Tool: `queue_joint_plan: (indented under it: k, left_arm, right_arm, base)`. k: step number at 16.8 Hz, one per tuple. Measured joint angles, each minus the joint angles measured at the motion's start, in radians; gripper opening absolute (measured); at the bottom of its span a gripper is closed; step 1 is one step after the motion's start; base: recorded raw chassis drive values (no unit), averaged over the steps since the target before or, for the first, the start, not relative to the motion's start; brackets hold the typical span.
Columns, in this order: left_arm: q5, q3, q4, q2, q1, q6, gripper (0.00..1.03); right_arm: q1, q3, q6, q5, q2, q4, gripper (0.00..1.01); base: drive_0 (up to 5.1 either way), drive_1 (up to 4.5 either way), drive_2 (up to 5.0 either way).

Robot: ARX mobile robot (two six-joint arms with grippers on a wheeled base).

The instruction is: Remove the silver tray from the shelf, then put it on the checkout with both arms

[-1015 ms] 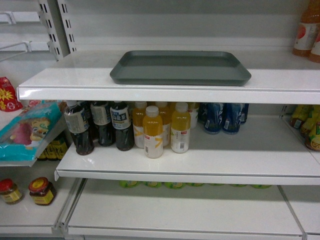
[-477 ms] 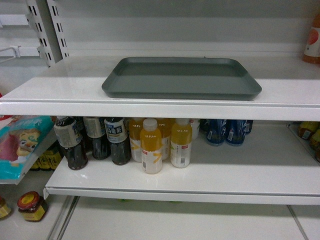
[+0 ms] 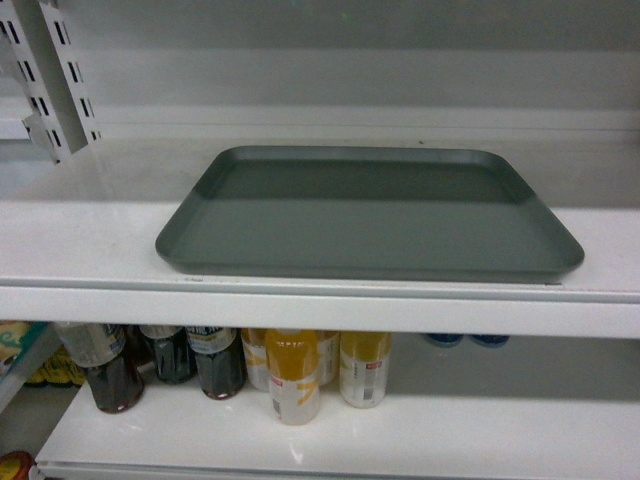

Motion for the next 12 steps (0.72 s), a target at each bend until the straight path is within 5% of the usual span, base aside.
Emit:
queue_joint_plan:
  k: [4,12]
  left_arm:
    - [0.000,0.000,-0.001,0.000,0.000,0.000,0.98]
    - [0.000,0.000,-0.002,0.000,0.000,0.000,0.98]
  right_arm:
    - [0.000,0.000,0.000,0.000,0.000,0.002,0.98]
    - [0.000,0.000,0.000,0.000,0.000,0.000,0.98]
  base:
    - [0.0,4.34,-4.3]
    - [0.0,0.00,0.0]
